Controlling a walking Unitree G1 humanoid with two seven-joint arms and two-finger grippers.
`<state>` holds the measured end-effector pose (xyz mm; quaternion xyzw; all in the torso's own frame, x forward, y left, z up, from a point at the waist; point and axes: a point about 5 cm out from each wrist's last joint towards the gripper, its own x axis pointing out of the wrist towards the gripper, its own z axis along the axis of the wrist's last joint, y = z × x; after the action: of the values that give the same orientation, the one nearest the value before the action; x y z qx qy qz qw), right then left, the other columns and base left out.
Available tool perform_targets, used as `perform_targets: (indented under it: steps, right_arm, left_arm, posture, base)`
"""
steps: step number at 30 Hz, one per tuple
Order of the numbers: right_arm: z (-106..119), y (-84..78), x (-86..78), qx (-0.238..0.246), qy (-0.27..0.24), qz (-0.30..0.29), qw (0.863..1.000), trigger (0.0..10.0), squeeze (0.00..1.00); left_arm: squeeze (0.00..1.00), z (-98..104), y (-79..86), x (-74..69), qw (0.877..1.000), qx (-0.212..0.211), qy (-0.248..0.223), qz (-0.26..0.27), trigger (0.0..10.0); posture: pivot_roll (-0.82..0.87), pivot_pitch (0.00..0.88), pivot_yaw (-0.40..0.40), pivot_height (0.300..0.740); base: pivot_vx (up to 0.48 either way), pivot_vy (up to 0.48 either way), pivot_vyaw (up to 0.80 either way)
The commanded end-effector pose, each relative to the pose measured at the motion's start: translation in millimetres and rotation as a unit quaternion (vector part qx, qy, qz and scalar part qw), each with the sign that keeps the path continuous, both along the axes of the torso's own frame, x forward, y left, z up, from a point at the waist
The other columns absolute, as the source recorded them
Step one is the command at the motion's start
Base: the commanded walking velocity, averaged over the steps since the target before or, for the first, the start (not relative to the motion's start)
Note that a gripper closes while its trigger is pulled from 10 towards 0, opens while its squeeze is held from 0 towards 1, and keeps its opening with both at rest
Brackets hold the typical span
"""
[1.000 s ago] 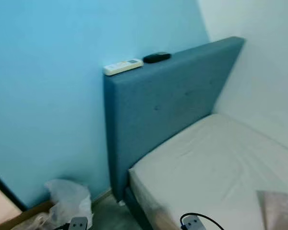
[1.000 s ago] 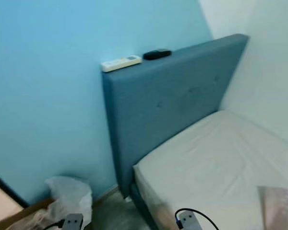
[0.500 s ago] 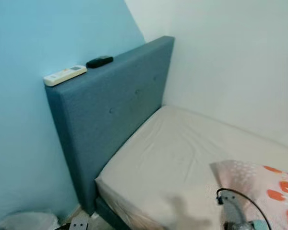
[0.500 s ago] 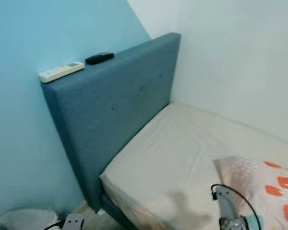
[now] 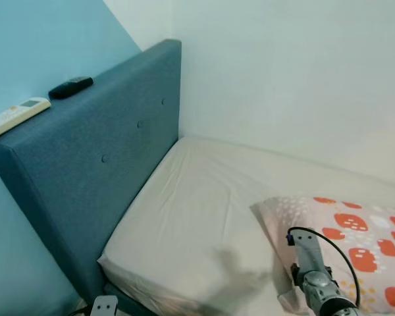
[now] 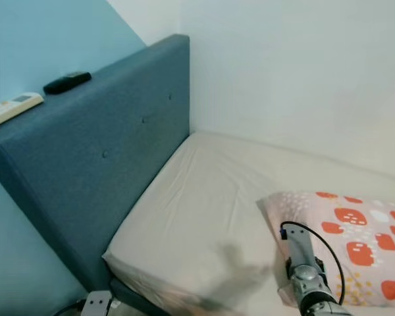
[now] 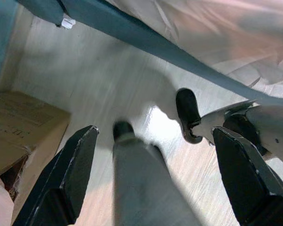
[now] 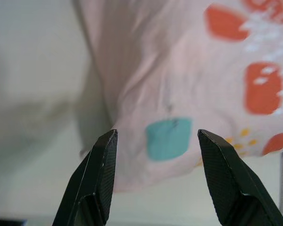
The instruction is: Clean up the room
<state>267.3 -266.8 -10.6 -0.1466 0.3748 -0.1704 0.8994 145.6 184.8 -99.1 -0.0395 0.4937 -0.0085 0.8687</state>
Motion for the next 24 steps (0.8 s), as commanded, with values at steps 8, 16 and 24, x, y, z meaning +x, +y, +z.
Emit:
perform_targets:
  steps: [8,16,24]
  right_arm:
    - [15.1,6.5,19.0,-0.010,-0.038,0.014,0.999,10.0,0.00]
    - [19.6,11.0,25.3,-0.013,-0.048,0.028,0.998,10.0,0.00]
    - [13.8,20.7,23.6,0.008,-0.040,0.047,0.998,10.0,0.00]
  left_arm:
    - [0.00,-1.3,1.8,-4.3,1.000,-0.004,0.004,0.012,10.0]
    - [0.00,-1.5,0.9,-4.5,1.000,-0.006,0.003,0.014,10.0]
    - [0.00,-0.7,-1.0,-1.9,1.000,-0.007,-0.003,0.018,10.0]
  posture:
    - [0.01,0.000,-0.072,0.740]
    - [0.00,0.000,-0.074,0.740]
    - [0.00,0.000,-0.076,0.740]
  base:
    - [0.000,0.000,-0.71]
    - [0.000,0.000,-0.71]
    - [0.000,0.000,-0.71]
